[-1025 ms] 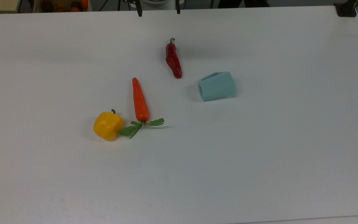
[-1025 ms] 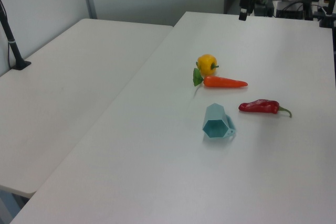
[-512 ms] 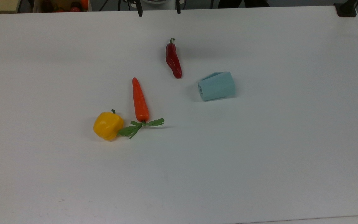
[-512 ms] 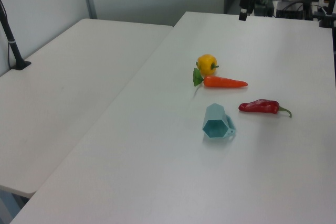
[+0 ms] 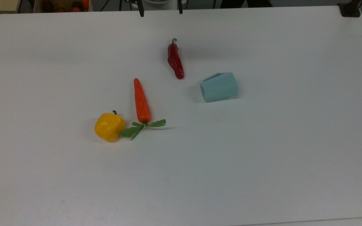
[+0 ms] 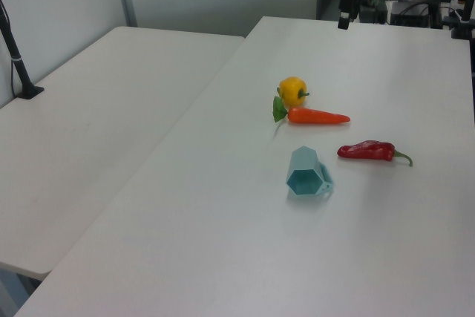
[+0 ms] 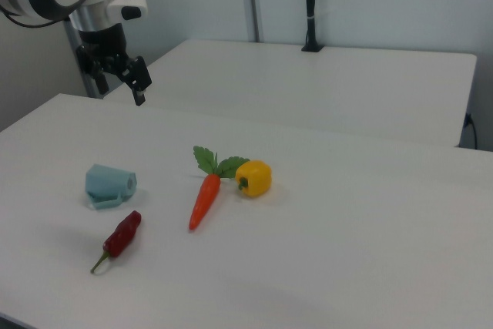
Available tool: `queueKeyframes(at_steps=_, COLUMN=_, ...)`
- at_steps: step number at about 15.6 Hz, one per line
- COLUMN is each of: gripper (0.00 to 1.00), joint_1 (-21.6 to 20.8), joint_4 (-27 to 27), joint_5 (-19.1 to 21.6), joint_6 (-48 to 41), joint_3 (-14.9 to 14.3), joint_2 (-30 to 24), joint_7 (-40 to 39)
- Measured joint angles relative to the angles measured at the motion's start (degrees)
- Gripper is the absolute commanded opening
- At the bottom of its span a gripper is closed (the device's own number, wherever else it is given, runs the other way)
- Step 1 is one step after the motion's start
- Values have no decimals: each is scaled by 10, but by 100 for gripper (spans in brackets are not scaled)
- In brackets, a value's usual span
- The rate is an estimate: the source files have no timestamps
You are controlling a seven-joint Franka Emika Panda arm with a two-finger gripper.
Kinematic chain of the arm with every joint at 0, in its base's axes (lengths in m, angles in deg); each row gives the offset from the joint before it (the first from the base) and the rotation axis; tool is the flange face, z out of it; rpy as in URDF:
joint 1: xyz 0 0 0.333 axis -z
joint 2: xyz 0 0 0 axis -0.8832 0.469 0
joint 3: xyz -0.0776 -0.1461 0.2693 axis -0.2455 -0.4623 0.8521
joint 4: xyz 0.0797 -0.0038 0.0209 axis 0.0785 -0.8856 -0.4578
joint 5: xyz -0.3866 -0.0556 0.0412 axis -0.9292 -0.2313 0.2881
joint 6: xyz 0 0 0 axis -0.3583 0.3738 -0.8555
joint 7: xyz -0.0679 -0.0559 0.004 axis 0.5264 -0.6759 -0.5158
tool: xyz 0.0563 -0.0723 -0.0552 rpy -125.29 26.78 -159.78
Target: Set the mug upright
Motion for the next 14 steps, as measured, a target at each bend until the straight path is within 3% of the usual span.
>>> queueKeyframes(at_steps=10, gripper=100, joint_1=-2, joint_4=-2, joint_5=0, joint_6=0, joint_3=2, joint_2=0, joint_7=-1)
queueKeyframes(at_steps=14, gripper=100, joint_1=-1, joint_4=-2, joint_5=-19, joint_6=-1, joint_3=37, joint_2=-1, joint_7=46)
